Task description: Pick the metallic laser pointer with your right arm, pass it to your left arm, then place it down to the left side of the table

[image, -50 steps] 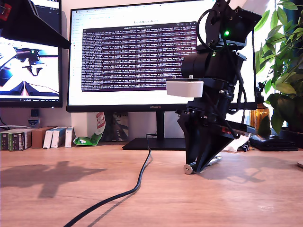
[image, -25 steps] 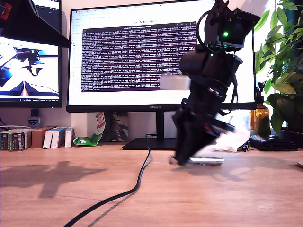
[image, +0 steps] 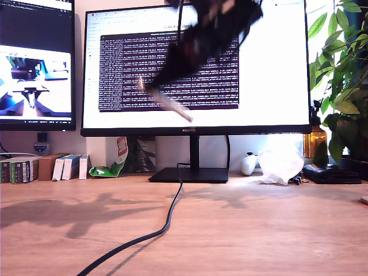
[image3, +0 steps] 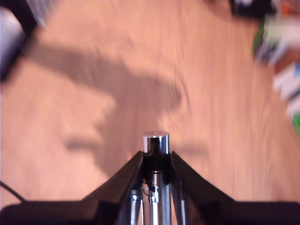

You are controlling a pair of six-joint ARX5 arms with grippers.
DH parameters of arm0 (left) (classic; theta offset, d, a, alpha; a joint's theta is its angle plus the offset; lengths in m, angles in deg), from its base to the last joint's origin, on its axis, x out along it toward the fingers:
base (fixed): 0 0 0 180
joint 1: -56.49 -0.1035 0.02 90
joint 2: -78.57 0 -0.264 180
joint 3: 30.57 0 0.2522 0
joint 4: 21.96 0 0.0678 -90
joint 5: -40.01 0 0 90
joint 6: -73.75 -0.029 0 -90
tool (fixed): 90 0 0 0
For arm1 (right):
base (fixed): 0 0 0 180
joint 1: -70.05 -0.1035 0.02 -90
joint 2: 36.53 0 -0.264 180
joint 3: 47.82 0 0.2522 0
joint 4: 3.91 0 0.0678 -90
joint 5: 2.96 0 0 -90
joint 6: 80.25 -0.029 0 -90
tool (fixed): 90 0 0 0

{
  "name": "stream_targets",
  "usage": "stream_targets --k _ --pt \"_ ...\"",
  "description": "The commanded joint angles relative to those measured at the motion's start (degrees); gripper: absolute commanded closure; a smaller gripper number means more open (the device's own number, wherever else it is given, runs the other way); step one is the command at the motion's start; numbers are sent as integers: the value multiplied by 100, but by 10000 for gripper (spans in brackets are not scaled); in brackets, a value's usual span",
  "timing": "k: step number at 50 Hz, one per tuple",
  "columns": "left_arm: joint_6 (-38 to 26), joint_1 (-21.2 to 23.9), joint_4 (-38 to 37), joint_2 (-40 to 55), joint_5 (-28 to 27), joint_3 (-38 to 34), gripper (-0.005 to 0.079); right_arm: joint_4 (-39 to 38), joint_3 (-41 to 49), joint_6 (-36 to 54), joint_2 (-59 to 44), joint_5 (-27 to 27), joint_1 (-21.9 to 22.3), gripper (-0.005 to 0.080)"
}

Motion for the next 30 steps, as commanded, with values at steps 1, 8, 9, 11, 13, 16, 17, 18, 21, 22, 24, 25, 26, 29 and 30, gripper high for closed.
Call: stream_targets --k 1,8,9,11,13,16,17,18,21,22,24,25,26,29,30 --pt "415 -83 544 293 -219 57 523 149 -278 -33 313 -190 -24 762" --pt "1305 -96 1626 706 -479 57 523 455 -756 -35 549 -459 -24 762" --pt "1408 -96 1757 748 -498 57 524 492 -809 -35 579 -474 -24 762" --pt "1655 -96 2116 846 -507 57 524 564 -905 -33 649 -490 -24 762" --pt "1838 -94 2479 925 -505 57 524 581 -973 -35 717 -520 -24 762" --pt "2103 -96 3001 1025 -481 57 524 573 -1043 -33 841 -527 -24 762" --pt "2221 -94 3191 1060 -470 57 524 560 -1060 -28 876 -527 -24 762" --pt "2361 -94 3362 1086 -452 57 524 549 -1080 -31 909 -525 -26 762" --pt "2640 -94 3840 1172 -315 57 524 542 -1137 -33 997 -527 -46 762" --pt "2791 -94 3985 1202 -278 57 524 540 -1161 -33 1014 -525 -66 762" --pt "2966 -94 4282 1257 -175 57 524 533 -1204 -35 1054 -525 -96 762" --pt "3075 -94 4419 1281 -127 57 524 529 -1231 -35 1064 -525 -103 762" --pt "3152 -92 4537 1309 -66 57 524 527 -1257 -35 1069 -527 -105 762" --pt "3438 -63 4988 1416 146 57 523 505 -1331 -63 1078 -525 -149 762" --pt "3547 -44 5132 1445 212 57 522 503 -1357 -79 1078 -525 -173 762"
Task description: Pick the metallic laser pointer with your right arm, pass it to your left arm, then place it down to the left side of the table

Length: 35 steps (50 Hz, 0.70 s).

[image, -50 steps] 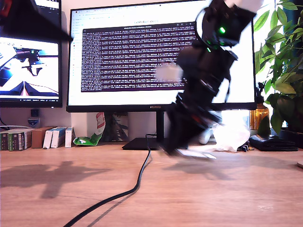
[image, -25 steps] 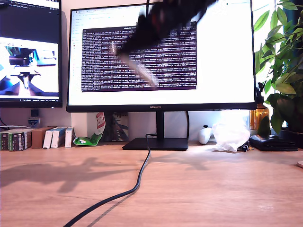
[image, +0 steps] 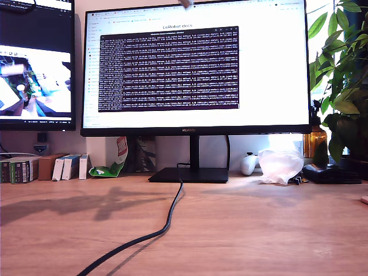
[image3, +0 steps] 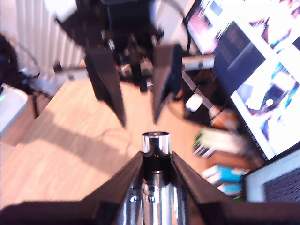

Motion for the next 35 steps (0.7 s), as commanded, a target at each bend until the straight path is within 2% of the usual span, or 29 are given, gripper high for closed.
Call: stream_targets --k 1,5,9,12,35 --pt "365 70 409 216 195 26 518 -48 -85 -105 -4 -39 -149 762" --pt "647 188 807 302 481 26 468 -170 -111 -136 -4 -39 -249 762" --pt "833 334 872 330 894 26 386 -328 -111 -136 -4 -37 -352 762" --pt "992 426 879 330 1023 26 357 -442 -111 -136 -4 -35 -396 762" --pt "1213 1010 975 330 909 28 358 -758 -111 -151 -4 -33 -463 762"
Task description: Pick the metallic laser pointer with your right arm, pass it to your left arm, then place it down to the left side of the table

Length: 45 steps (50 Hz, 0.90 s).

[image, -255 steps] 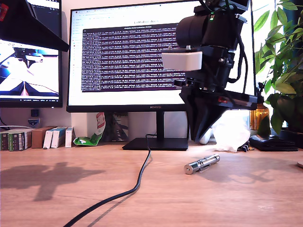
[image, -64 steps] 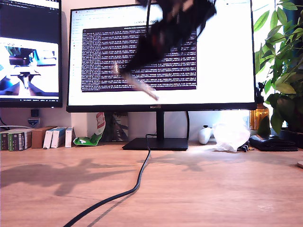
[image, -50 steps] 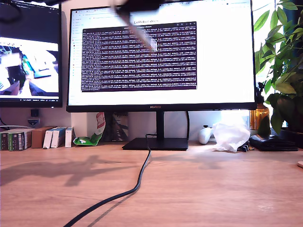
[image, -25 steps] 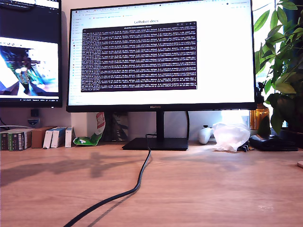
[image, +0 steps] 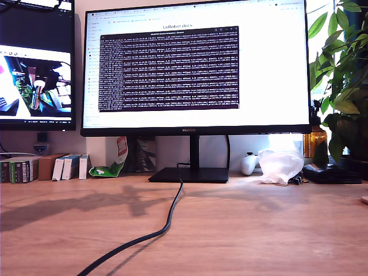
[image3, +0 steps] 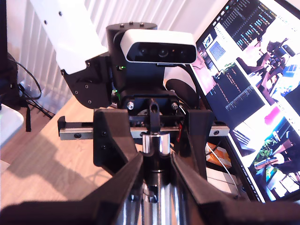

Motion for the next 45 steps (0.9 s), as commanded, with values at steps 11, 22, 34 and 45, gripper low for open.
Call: stream_targets --k 11,22,34,45 --pt "352 463 350 17 -400 37 359 -210 -66 -2 -24 66 -22 762" --pt "643 516 610 17 -599 55 359 -212 -66 15 -24 68 -22 762" --pt "903 514 780 -17 -612 63 359 -195 -66 9 -24 68 52 762" --pt "535 507 776 -17 87 76 361 -195 -66 -4 -24 63 -4 762"
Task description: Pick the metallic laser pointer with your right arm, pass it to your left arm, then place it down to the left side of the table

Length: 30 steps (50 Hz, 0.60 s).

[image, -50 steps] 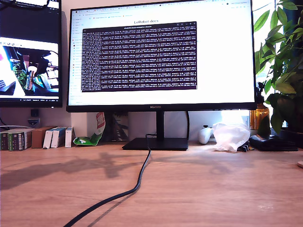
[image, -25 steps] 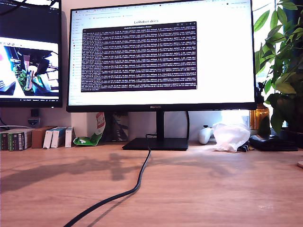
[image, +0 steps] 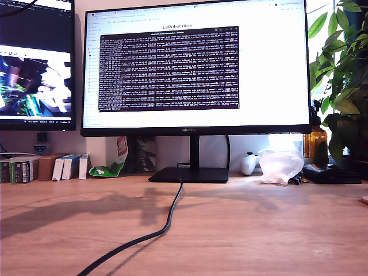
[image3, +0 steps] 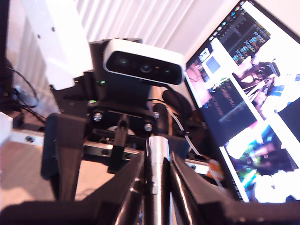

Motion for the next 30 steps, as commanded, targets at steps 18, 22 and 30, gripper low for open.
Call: stream_targets --k 18,22,30 --pt "-529 66 129 -59 850 70 361 33 -24 -17 -55 48 -225 762" --pt "-529 105 55 -59 800 70 361 63 -24 -22 -55 48 -227 762" --pt "-483 68 -256 -59 299 70 361 424 -24 -101 -31 72 -221 762"
